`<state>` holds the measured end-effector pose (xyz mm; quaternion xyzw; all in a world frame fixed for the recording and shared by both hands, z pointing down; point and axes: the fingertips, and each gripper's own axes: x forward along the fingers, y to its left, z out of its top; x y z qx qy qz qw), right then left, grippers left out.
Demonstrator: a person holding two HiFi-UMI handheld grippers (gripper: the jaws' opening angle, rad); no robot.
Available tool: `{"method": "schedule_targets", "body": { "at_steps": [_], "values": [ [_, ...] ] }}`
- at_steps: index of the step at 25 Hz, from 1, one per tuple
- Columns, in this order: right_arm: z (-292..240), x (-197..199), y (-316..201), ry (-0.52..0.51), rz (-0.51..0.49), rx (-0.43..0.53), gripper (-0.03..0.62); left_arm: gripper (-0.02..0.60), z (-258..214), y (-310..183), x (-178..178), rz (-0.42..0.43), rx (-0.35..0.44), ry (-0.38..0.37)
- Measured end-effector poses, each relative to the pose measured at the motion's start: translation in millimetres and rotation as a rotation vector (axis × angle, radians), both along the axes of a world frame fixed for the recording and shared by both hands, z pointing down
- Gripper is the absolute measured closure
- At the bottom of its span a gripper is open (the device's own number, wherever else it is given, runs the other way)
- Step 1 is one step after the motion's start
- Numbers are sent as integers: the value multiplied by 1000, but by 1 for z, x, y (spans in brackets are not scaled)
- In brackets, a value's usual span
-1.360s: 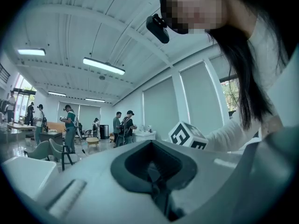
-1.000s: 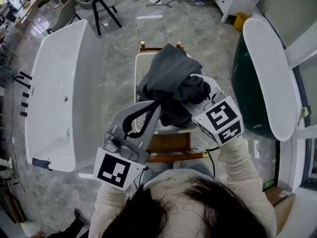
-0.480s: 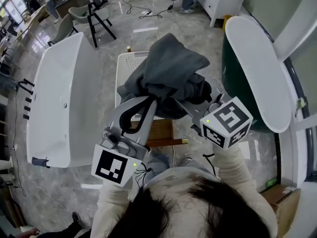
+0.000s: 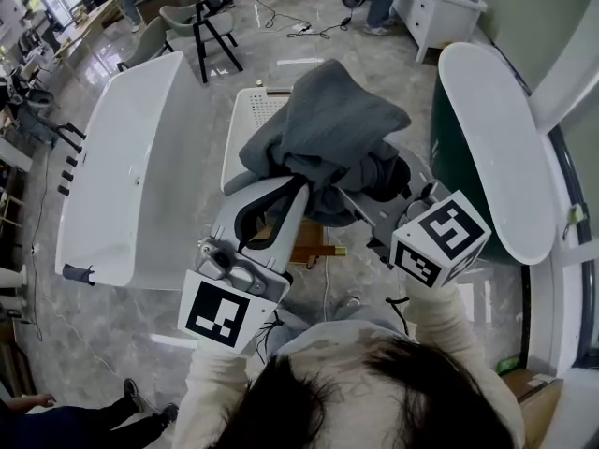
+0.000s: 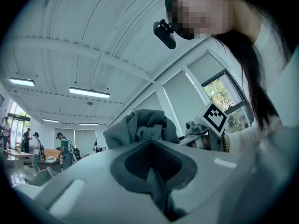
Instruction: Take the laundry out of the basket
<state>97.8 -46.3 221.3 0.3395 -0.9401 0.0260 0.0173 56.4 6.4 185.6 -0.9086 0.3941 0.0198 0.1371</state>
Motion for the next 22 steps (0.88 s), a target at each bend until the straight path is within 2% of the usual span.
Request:
{"method": "schedule_targets", "body": {
  "at_steps": [7,12,16,22],
  "values": [
    [-16,-24,3,-30,85,54,365,581,-15,8,-34,47,15,-4],
    [-14,-33,7,-17,124,57,365,581,-10,10,-59,56,-9,30],
    [-13,-29,8,-11,147,52,365,581,-6,4,-67,52,-28,63],
    [-12,-28,9,-13,158,55,365,581,-3,2,-68,61,-34,71]
  ]
}}
